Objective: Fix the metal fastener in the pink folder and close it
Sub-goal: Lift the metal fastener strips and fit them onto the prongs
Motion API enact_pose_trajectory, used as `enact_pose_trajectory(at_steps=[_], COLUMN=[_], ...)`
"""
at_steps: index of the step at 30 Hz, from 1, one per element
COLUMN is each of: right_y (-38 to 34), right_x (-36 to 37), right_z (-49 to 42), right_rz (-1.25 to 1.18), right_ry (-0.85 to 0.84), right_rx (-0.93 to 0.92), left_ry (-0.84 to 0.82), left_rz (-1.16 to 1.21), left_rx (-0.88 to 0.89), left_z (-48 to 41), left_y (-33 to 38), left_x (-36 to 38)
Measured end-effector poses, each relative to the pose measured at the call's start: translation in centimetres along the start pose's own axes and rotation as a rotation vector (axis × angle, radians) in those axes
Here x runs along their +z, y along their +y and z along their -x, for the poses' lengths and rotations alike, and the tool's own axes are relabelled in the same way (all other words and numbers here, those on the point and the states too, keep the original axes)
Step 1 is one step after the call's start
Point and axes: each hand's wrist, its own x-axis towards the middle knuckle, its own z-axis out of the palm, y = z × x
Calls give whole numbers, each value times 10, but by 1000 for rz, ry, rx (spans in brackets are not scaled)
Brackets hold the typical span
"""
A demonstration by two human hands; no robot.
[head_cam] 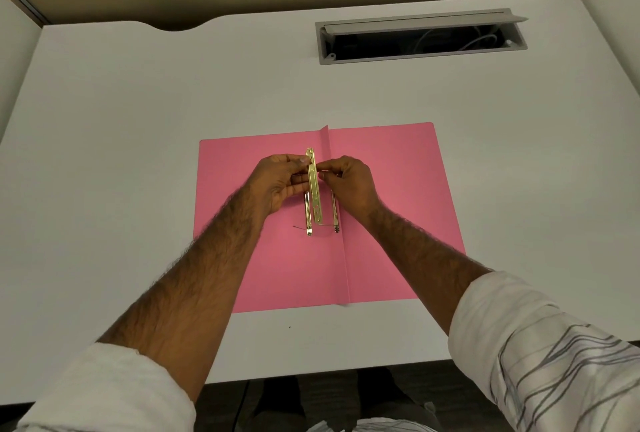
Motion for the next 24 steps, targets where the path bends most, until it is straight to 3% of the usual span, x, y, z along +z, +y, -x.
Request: enact_pose_trajectory(at_steps=[8, 17, 24], right_y=[-3, -5, -5], right_x=[-4, -5, -7], right_z=[2, 3, 3], right_rz=[-177, -24, -76], right_ry=[22, 8, 20], right_rx=[84, -4, 65], left_ry=[-5, -22, -32], left_rz=[-14, -29, -119], left_rx=[2, 12, 24], left_z=[0, 3, 3], left_y=[-2, -3, -6], left_x=[-1, 2, 6])
